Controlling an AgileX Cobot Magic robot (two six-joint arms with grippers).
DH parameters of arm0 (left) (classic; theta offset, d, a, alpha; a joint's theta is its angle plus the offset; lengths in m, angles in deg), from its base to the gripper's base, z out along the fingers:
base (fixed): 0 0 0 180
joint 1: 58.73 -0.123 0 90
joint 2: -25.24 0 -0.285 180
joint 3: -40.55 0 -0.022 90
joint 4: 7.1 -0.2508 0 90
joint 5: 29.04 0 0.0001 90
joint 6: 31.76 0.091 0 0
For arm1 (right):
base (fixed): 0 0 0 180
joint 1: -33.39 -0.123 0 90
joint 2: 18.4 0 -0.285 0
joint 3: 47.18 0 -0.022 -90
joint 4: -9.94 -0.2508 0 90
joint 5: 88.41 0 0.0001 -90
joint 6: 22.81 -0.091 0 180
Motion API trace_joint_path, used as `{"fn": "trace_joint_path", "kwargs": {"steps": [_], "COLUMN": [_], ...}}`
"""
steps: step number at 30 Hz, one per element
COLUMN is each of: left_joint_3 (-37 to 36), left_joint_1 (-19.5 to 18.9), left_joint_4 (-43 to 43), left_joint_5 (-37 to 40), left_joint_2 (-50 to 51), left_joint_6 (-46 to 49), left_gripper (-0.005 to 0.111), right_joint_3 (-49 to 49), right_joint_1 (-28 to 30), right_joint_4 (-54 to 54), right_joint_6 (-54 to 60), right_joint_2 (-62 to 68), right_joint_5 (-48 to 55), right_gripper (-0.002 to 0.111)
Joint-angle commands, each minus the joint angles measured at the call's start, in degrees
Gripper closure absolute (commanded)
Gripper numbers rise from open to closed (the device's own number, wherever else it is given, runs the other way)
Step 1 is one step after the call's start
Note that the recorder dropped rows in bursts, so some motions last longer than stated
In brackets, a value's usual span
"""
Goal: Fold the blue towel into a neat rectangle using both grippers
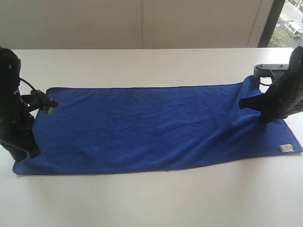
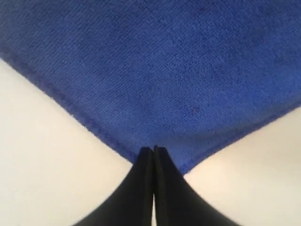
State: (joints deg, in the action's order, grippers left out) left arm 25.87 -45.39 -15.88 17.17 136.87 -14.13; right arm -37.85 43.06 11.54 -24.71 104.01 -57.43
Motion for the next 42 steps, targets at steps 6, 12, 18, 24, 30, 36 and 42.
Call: {"fn": "trace_joint_path", "kwargs": {"steps": [6,12,18,24,30,36,42], "left_joint_3": [1.5,1.5,1.5,1.5,1.5,1.5,1.5], "left_joint_1": [0.0,0.0,0.0,0.0,0.0,0.0,0.0], "left_joint_4": [4.6,5.3,5.9,6.8,8.0,8.2,8.8], "left_joint_5": [-16.6,-22.4,-22.5,-22.5,-22.5,-22.5,-22.6], "left_joint_2": [-5.1,0.6,4.2,4.2,4.2,4.2,4.2], "left_joint_6": [-6.5,-7.8,-7.8,-7.8,-7.8,-7.8,-7.8], "left_gripper": [0.107,0.107,0.107,0.107,0.107,0.107,0.107], "right_joint_3": [0.7,7.4,9.4,11.1,14.8,14.8,14.7], "right_joint_1": [0.1,0.1,0.1,0.1,0.1,0.1,0.1], "right_joint_4": [0.4,0.4,7.6,11.5,20.1,21.3,21.4], "right_joint_6": [-1.5,-2.4,-9.5,-12.6,-19.3,-18.7,-18.7], "right_joint_2": [-5.7,-8.3,-8.2,-8.2,-8.2,-8.9,-10.9], "right_joint_5": [3.8,4.5,5.9,7.4,9.3,15.1,15.9], "right_gripper": [0.108,0.108,0.108,0.108,0.108,0.108,0.108]}}
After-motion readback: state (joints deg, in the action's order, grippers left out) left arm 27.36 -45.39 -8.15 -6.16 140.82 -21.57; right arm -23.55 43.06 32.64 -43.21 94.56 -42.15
